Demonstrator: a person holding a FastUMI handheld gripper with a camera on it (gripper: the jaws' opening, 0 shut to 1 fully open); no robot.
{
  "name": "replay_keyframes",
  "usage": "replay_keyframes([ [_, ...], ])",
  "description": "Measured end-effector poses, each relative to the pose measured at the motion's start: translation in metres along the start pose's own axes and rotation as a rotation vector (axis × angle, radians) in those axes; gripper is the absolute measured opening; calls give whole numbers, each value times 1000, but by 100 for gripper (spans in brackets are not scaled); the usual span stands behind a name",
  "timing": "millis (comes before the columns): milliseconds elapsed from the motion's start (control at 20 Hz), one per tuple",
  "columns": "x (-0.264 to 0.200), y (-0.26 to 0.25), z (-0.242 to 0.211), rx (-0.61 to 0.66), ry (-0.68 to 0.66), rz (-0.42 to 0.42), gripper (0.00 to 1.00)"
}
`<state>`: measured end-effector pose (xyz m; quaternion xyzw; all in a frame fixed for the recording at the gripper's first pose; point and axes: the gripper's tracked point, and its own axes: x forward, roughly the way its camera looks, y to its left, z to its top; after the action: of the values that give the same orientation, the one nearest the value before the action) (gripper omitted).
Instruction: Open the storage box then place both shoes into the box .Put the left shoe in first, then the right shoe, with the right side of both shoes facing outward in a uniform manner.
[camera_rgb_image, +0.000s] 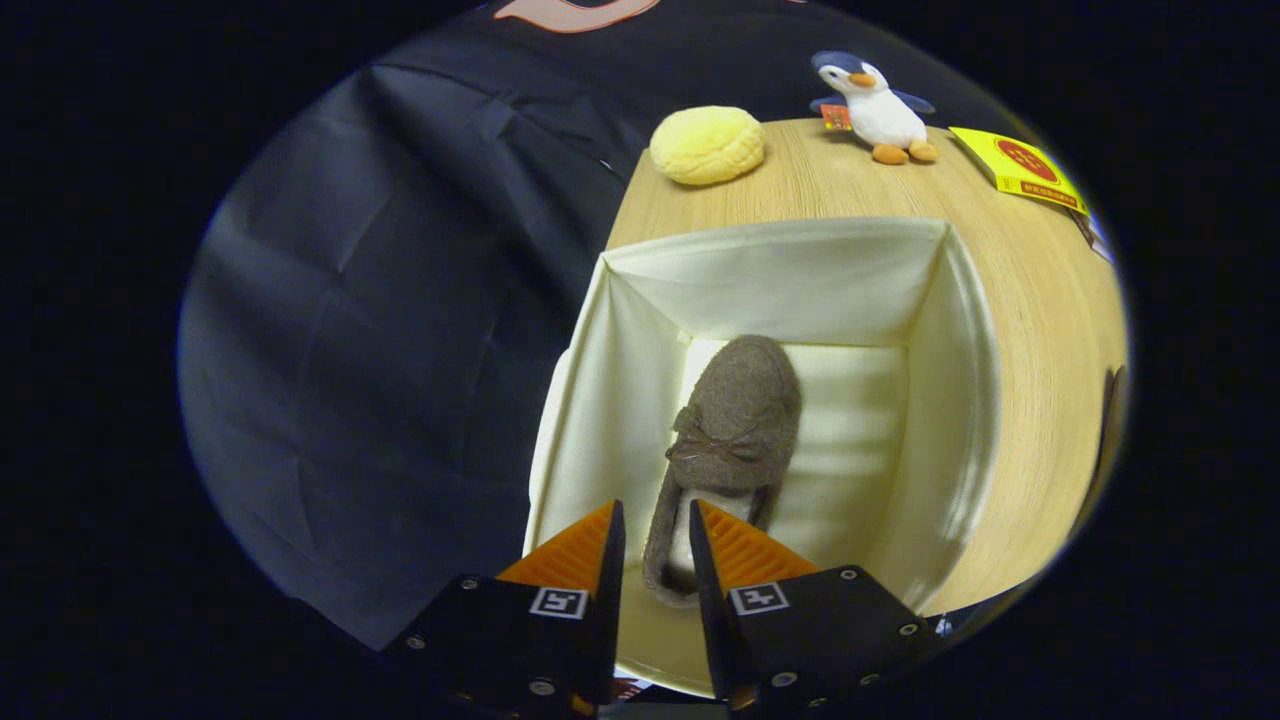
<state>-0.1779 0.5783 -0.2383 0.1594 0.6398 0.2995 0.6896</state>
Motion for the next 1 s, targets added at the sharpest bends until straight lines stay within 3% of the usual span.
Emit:
replay_keyframes([
  [50, -11, -3, 3, -14, -25, 10, 49],
  [150, -34, -14, 9, -34, -78, 24, 64],
  [350, -83, -62, 20, -72, -191, -1, 84],
  [600, -132, -163, 21, -76, -282, -126, 95],
  [1000, -198, -327, -7, -20, -322, -331, 96],
])
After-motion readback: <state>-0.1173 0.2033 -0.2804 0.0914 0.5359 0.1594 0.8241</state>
